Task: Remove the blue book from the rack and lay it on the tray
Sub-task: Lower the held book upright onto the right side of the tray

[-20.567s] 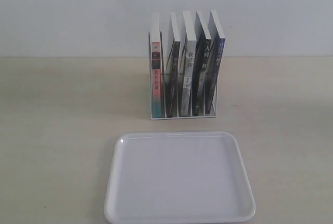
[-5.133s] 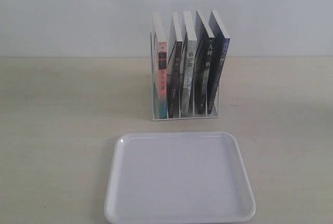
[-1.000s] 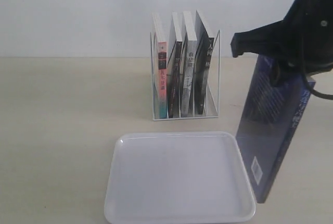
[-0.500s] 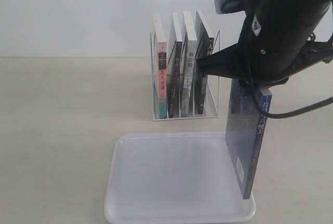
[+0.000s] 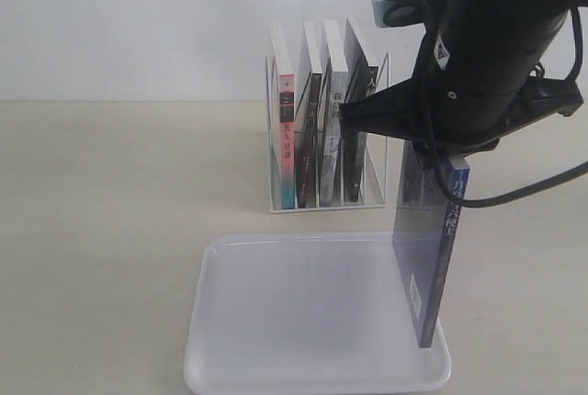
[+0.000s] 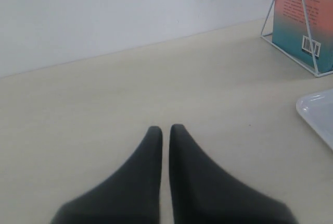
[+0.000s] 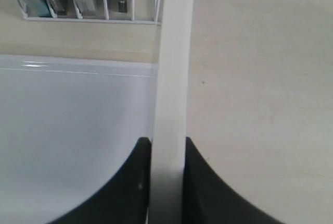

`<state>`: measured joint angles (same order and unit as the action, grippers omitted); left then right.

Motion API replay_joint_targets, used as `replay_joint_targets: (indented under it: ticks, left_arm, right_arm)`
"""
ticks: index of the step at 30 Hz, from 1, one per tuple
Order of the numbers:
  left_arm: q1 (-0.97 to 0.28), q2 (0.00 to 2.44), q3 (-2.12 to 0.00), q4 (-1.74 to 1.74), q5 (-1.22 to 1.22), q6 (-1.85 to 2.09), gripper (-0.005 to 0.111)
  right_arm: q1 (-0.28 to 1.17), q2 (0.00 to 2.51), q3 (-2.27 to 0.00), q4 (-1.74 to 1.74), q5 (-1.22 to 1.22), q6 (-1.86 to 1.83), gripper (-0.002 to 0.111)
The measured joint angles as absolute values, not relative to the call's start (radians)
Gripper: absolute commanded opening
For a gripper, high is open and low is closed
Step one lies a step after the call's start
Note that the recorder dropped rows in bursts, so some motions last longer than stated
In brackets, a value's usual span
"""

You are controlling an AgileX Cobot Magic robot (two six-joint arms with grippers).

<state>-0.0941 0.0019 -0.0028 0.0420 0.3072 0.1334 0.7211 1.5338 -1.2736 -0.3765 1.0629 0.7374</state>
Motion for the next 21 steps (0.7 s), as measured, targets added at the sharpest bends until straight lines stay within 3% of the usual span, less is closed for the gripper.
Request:
replay_joint_targets:
  ticks: [21]
  left_arm:
    - [-0.094,0.002,-0.003,0.042,0.307,0.133,0.005]
  right_arm:
    - [0.798,1.558,-1.254,-0.475,1.101,0.849,0.000]
